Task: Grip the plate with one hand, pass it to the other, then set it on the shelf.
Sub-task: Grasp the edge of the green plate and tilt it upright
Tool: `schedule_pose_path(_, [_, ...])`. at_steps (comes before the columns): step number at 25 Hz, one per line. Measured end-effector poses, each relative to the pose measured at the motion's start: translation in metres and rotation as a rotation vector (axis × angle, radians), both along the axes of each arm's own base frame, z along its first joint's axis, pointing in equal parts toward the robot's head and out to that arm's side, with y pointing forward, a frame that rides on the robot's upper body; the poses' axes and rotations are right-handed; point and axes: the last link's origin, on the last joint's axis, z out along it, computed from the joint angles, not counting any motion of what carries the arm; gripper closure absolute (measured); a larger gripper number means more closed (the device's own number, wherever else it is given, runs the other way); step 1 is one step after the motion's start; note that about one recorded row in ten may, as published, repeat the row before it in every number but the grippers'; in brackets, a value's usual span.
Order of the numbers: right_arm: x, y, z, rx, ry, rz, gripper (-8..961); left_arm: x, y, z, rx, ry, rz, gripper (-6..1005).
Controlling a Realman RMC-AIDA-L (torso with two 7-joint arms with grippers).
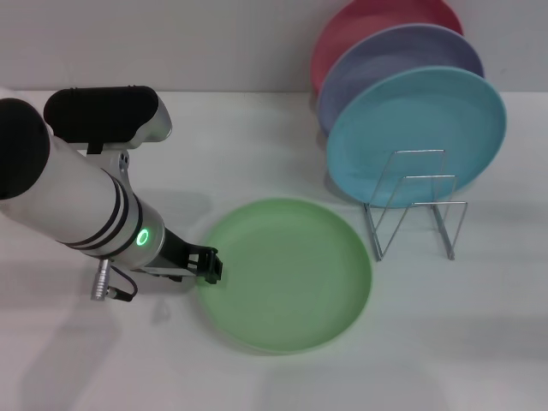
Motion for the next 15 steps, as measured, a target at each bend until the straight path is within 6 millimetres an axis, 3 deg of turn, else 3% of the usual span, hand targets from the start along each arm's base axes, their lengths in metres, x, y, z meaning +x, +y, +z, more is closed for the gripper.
schedule_pose_path(10, [0.0008,0.0,0.0003,0.002,0.003,-0.005,374,0.0004,-0.0001,-0.006,-0.011,-0.001,-0.008,538])
schedule_pose_path(15, [0.0011,0.0001,0.0008,0.002,0.002,-0.006,373,0.001,0.0002,-0.0064,-0.011,-0.001,-0.011,611])
